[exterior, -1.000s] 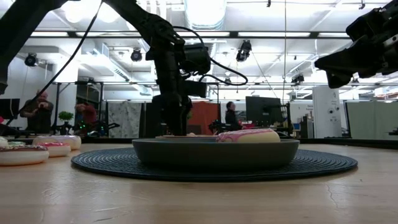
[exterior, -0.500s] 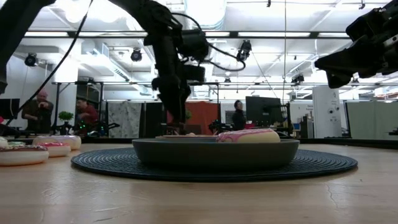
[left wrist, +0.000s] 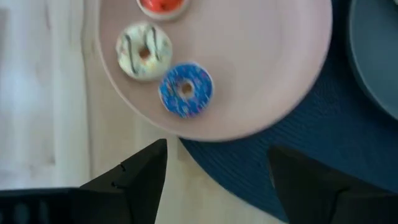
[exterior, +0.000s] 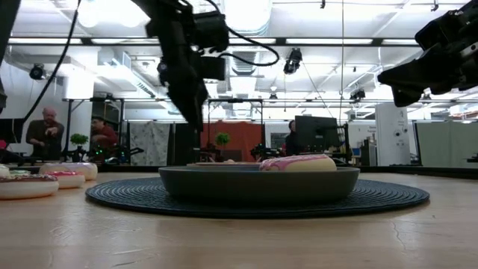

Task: Pick & Place donuts
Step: Put the small orange donut on the pink plate

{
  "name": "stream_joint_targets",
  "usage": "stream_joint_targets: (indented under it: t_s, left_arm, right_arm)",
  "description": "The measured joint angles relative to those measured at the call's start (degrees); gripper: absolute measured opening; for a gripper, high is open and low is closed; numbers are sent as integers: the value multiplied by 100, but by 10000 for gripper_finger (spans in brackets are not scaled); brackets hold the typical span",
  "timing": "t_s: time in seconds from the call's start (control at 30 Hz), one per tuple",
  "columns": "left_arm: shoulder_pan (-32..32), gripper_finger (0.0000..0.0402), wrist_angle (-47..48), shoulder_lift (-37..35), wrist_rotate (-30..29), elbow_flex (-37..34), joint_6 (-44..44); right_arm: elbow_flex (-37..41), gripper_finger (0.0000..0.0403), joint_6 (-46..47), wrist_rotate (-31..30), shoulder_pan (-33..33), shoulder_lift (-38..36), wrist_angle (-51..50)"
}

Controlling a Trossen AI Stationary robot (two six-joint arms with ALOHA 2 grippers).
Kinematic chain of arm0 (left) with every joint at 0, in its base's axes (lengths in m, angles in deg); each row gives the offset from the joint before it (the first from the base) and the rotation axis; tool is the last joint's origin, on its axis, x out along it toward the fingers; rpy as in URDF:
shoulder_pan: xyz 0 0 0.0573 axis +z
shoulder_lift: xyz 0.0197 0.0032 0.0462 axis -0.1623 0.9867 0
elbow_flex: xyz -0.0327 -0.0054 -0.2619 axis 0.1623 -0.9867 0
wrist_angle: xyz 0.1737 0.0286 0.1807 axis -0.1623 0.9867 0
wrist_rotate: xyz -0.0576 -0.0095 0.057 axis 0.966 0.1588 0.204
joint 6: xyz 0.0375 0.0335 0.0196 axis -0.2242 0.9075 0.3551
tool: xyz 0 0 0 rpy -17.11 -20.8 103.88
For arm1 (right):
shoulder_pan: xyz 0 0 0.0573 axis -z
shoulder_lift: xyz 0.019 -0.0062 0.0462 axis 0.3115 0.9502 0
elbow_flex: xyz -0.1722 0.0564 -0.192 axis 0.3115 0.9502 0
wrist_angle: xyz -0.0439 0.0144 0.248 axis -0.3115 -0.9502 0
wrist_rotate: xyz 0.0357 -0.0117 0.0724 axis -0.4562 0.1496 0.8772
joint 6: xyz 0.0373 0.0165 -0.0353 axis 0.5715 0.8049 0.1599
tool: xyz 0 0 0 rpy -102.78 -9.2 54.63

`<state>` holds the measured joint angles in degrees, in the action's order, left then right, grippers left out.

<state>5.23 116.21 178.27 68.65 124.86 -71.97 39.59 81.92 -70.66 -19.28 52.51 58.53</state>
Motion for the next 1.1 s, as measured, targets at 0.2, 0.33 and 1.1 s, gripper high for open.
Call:
stream_joint_targets:
  t_s: [0.2, 0.33, 1.1]
  left_arm:
    - [-157, 245, -230, -577, -31, -838, -249]
    - [-214, 245, -246, -949, -42, -1351, -553]
    - [-64, 245, 901, -2574, -273, -2582, -1346]
  right_arm:
    - [0, 29, -1, 4, 0, -11, 0]
    - [0, 29, 0, 5, 0, -11, 2]
    - [0, 29, -1, 2, 0, -9, 2]
